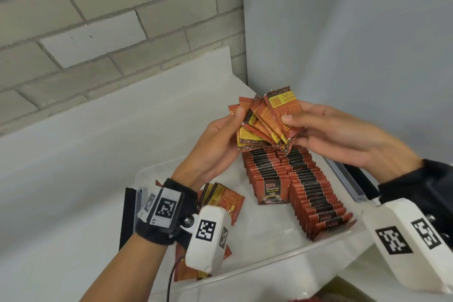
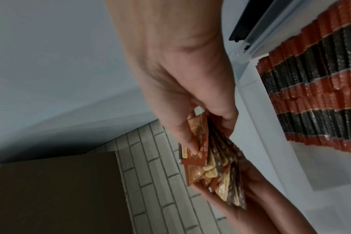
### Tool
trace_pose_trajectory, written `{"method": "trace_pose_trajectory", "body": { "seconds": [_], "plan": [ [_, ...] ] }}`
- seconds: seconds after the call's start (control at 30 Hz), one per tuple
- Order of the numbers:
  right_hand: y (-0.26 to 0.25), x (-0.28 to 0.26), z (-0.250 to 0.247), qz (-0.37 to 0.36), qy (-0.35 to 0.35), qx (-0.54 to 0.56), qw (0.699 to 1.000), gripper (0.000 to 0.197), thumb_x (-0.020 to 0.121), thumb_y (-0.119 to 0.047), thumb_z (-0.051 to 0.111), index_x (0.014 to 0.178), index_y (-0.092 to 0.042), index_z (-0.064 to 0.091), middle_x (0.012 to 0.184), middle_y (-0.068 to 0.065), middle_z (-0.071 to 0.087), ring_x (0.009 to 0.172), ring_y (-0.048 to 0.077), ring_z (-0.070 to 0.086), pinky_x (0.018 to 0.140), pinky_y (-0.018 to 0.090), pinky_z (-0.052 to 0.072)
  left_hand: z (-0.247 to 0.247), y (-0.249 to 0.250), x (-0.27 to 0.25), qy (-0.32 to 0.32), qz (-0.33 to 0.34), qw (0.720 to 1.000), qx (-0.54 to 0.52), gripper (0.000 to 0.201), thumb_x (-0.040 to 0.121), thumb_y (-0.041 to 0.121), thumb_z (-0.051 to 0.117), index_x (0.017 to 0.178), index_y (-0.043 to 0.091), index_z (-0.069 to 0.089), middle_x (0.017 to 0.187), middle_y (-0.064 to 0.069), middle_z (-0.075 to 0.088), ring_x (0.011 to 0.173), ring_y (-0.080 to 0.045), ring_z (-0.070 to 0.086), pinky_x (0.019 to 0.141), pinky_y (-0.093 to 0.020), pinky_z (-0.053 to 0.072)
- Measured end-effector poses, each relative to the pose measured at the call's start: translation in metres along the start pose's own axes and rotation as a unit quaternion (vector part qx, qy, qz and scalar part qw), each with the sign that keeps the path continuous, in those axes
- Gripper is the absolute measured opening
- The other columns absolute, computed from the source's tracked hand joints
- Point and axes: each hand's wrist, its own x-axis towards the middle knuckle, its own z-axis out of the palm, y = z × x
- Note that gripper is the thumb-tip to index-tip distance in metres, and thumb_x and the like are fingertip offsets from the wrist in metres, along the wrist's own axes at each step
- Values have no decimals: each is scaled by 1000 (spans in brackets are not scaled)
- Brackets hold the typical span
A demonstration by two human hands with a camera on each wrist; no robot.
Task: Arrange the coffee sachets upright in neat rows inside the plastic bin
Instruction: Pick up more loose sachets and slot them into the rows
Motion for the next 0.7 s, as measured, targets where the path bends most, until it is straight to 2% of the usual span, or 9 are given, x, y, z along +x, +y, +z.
{"method": "trace_pose_trajectory", "body": {
  "seconds": [0.07,0.13,0.2,0.27,0.33,0.43,0.5,0.6,0.7],
  "plan": [
    [3,1,6,-10,18,32,999,48,79,-13,60,127,-5,58,121,11,67,115,22,63,95,30,51,7,2,0,-10,-9,999,-31,52,86,42,44,128,12,54,118,-8,67,109,-20,64,94,-31,52],
    [7,3,12,-16,37,75,996,47,78,-10,59,124,-1,58,119,13,68,113,22,64,92,30,53,9,1,-1,-17,7,998,-59,61,88,45,36,145,22,36,136,-6,56,121,-22,57,100,-35,48],
    [10,4,17,-13,50,112,992,50,75,-9,59,124,2,57,121,15,67,114,23,63,92,31,53,11,0,-2,-23,27,997,-69,73,84,52,33,151,25,23,145,-7,46,129,-24,51,102,-37,46],
    [14,5,21,0,59,146,987,53,74,-9,59,125,2,56,123,16,66,116,24,62,91,31,53,11,-2,-3,-35,46,996,-63,84,79,58,40,151,22,20,143,-6,48,128,-24,51,99,-36,48],
    [16,6,23,9,65,166,984,53,75,-9,60,127,2,55,125,16,64,117,23,61,90,30,53,11,-2,-2,-40,56,996,-56,92,71,60,56,147,20,23,132,0,59,122,-21,56,95,-35,50],
    [18,6,24,13,63,115,991,49,78,-13,60,124,3,57,119,13,68,111,20,64,91,26,54,9,-7,-2,-41,46,997,-44,85,65,54,73,134,27,31,118,4,67,110,-18,63,88,-32,54],
    [20,3,26,11,56,36,998,43,82,-18,60,121,-2,61,112,7,71,108,16,66,95,26,52,7,-11,0,-26,32,998,-46,89,63,47,81,134,25,33,120,-4,64,108,-20,63,86,-32,54],
    [20,-3,29,-2,56,-86,995,40,83,-28,61,121,-14,64,110,-1,72,105,10,66,94,25,48,9,-11,-1,-10,0,998,-69,105,64,39,85,146,10,26,132,-21,55,116,-29,59,89,-33,52],
    [17,-6,34,4,69,-162,984,59,71,-37,66,127,-22,58,113,-1,70,102,12,67,90,27,52,11,-12,-2,-41,-7,999,-26,75,68,32,83,131,7,49,119,-17,62,109,-28,62,90,-35,53]
  ]
}}
